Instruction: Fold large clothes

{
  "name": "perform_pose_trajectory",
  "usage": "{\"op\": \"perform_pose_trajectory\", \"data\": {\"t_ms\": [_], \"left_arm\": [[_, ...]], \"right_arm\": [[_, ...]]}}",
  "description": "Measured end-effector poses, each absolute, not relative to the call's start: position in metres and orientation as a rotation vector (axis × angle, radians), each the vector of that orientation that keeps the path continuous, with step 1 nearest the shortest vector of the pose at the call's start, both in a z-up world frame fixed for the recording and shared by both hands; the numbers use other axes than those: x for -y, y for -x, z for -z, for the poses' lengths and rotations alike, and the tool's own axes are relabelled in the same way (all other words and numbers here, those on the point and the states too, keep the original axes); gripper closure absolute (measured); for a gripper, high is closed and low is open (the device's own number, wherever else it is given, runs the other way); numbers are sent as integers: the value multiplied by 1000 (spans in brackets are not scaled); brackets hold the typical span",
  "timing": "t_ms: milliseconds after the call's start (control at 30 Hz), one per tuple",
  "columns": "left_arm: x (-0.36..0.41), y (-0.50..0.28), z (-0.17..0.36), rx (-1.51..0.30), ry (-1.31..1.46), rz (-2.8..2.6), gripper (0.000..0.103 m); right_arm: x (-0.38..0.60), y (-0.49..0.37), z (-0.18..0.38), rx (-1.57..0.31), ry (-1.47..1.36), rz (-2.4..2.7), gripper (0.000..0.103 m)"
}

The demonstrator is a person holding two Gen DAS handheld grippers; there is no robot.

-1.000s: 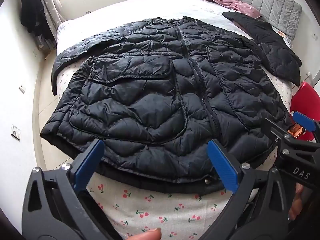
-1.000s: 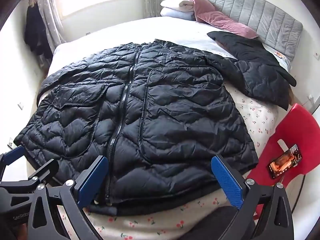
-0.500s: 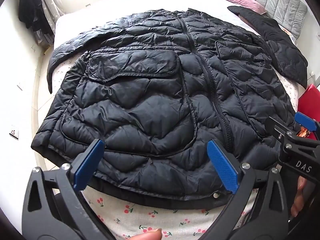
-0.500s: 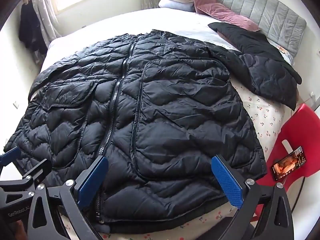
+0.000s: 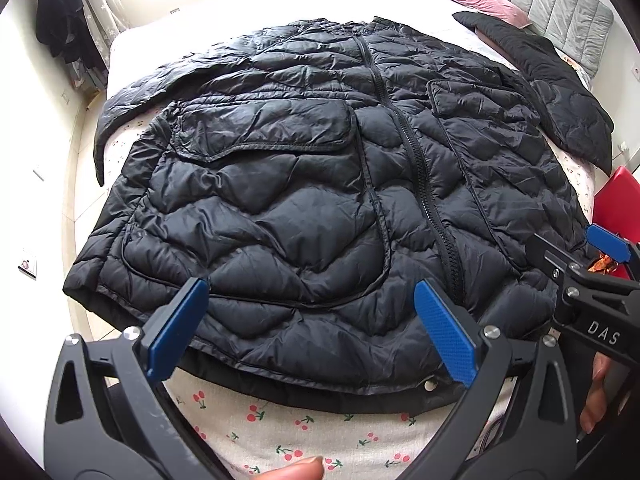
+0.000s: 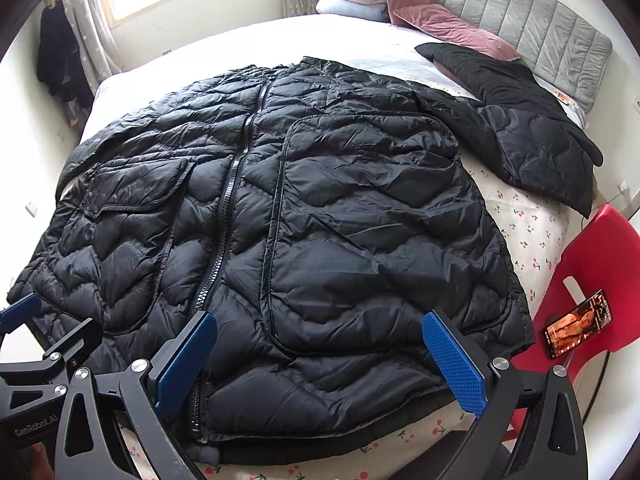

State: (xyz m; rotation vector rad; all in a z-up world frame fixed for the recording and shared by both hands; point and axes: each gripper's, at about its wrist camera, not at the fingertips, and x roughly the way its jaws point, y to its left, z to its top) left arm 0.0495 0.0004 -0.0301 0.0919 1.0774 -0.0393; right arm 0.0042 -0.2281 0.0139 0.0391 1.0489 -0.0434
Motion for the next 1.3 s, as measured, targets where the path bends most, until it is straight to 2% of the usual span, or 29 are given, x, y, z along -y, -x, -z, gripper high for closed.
{"op": "perform_pose_trajectory", "data": {"t_ms": [1300], "left_arm": [[0, -46, 25, -1080, -96, 45, 1]], "right_arm": [[223, -1, -14, -1053, -37, 27, 0]]}}
